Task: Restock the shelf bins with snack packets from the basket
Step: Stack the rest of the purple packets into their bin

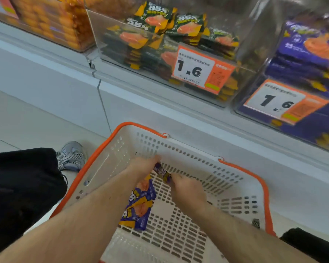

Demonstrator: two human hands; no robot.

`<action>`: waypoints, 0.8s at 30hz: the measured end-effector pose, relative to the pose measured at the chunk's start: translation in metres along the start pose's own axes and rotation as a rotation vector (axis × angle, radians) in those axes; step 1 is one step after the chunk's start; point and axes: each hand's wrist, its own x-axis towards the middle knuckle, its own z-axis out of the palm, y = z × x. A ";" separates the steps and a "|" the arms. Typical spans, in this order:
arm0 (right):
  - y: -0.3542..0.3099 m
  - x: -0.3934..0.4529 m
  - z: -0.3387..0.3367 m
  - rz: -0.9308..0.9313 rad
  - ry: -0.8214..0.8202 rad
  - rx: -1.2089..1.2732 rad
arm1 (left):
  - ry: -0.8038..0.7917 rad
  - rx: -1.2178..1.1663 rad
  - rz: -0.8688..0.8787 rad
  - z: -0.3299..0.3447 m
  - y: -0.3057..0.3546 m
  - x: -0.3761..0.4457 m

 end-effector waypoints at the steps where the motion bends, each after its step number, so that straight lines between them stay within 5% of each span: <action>1: -0.001 -0.002 -0.012 0.013 0.048 0.031 | -0.047 -0.029 -0.001 0.005 0.005 -0.009; 5: -0.012 -0.005 -0.057 0.048 0.148 0.134 | -0.197 -0.151 0.085 0.025 0.015 -0.042; 12: -0.021 -0.030 -0.132 -0.255 0.345 0.254 | -0.169 -0.608 0.300 0.022 0.041 -0.085; 17: 0.004 -0.039 -0.194 -0.060 0.624 0.387 | -0.313 -0.666 0.503 0.005 0.072 -0.121; 24: 0.015 -0.054 -0.254 0.204 0.485 1.100 | -0.449 -0.511 0.632 0.022 0.125 -0.162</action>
